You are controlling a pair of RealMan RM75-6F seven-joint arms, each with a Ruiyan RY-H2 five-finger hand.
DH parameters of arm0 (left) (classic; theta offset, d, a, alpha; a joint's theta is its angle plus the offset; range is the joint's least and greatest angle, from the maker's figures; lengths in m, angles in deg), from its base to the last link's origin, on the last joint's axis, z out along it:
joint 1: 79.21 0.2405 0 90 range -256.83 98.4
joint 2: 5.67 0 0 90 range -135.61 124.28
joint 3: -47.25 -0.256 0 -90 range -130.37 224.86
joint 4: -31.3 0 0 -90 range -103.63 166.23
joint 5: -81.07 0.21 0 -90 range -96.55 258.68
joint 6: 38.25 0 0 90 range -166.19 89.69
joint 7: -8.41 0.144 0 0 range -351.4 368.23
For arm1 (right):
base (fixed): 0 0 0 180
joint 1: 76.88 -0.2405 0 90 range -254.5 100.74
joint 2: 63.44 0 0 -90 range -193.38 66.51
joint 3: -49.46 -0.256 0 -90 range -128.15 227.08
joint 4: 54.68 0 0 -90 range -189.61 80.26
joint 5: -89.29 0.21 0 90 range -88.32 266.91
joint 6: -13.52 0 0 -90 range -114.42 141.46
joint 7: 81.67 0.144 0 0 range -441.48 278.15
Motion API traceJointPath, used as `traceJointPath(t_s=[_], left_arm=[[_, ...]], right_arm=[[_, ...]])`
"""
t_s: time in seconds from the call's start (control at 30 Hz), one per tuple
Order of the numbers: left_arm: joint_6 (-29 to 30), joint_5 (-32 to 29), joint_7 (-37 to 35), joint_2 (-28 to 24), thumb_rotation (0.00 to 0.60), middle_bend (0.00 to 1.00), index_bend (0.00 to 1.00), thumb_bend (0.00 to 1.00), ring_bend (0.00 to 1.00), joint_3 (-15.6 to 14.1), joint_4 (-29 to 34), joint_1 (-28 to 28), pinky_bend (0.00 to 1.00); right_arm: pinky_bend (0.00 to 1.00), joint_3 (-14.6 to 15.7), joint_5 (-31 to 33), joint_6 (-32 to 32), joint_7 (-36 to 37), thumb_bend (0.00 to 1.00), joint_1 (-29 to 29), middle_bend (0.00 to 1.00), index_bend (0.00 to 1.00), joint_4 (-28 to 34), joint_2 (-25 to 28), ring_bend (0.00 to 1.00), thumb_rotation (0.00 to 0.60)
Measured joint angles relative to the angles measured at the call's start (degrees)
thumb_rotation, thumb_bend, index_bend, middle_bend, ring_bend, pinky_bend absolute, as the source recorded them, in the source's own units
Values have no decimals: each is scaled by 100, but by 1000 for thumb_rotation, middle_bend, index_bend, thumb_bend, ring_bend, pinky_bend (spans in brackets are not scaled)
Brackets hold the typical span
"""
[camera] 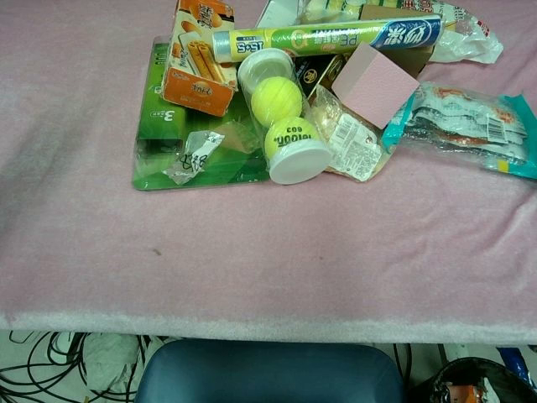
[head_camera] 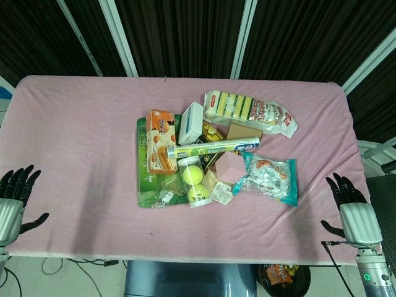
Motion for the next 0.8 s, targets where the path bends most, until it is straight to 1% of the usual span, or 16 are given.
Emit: traceJointPath(t_s=[0.53, 0.67, 0.8], left_arm=[[40, 15, -129, -22, 600, 0, 0, 0, 0, 4, 23, 11, 0], [47, 9, -160, -30, 600, 0, 0, 0, 0, 5, 27, 18, 0], [14, -4, -195, -38, 600, 0, 0, 0, 0, 2, 45, 10, 0]], right_arm=[[234, 26, -66, 83, -42, 66, -4, 0, 0, 152, 2, 0, 600], [234, 8, -86, 85, -51, 55, -15, 0, 0, 266, 4, 0, 600], [234, -78, -73, 145, -105, 48, -105, 0, 0, 488, -46, 0, 600]])
